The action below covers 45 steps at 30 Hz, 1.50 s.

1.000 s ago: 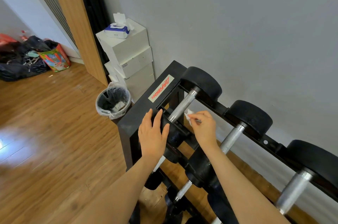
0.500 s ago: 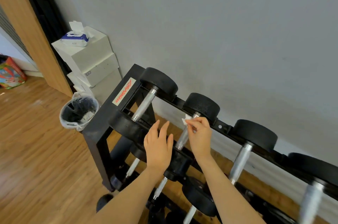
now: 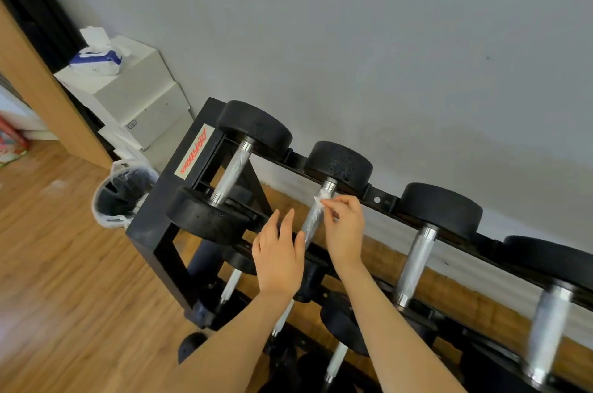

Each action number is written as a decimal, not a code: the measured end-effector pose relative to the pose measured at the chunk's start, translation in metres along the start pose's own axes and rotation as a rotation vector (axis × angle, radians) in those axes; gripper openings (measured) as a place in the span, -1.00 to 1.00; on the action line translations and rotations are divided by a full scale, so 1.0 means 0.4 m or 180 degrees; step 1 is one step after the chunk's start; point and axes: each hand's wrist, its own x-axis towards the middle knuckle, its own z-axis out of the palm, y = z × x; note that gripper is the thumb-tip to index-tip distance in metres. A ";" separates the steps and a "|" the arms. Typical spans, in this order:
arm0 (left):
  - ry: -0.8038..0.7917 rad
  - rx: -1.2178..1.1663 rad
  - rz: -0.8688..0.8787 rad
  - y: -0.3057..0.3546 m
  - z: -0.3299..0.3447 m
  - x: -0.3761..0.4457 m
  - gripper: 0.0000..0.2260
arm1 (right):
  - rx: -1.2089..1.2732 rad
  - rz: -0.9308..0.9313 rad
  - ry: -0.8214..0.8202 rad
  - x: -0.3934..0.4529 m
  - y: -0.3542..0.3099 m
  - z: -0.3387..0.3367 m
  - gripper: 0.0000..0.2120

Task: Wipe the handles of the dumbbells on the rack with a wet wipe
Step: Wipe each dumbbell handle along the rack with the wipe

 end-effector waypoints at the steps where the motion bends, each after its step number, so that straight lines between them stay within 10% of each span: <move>1: -0.0013 0.0025 0.0012 0.000 0.003 0.001 -0.50 | 0.0014 0.0017 0.0016 0.002 0.004 0.003 -0.83; 45: 0.0448 -0.0179 0.0251 -0.009 0.018 -0.012 -0.54 | 0.0006 -0.0358 0.0906 0.135 -0.044 -0.123 -0.83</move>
